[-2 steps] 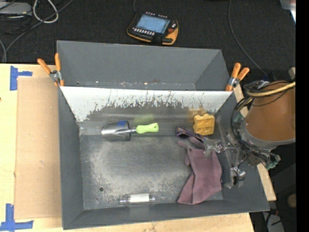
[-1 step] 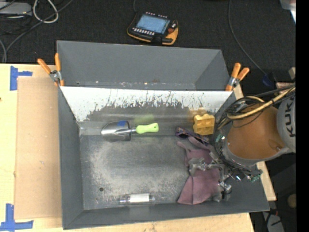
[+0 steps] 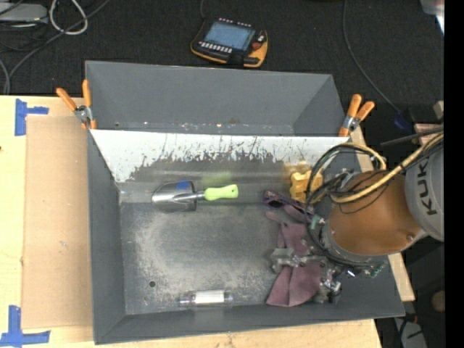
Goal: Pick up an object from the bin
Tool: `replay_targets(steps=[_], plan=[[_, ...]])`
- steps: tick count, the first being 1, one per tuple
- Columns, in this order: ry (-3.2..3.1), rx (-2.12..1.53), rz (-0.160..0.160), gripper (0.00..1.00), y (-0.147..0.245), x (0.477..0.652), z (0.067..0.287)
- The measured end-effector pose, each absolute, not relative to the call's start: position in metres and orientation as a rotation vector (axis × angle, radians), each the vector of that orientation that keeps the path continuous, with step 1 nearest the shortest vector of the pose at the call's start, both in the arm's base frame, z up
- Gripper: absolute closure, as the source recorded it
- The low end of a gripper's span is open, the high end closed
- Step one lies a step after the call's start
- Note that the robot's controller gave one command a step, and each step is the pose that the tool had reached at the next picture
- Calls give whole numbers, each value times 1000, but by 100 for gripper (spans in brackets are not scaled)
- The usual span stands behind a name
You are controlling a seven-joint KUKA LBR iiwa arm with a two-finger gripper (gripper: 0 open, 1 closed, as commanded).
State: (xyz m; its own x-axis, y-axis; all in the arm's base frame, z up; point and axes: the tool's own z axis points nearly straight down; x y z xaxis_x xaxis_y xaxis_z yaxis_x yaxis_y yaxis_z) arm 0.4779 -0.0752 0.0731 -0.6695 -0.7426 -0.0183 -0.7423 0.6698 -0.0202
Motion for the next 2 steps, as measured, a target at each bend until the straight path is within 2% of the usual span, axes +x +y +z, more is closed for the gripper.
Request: replay_targets(steps=[1,2], plan=[[2989,-1004,18,100,-101,495,73],[2989,-1005,18,100,-101,495,73]])
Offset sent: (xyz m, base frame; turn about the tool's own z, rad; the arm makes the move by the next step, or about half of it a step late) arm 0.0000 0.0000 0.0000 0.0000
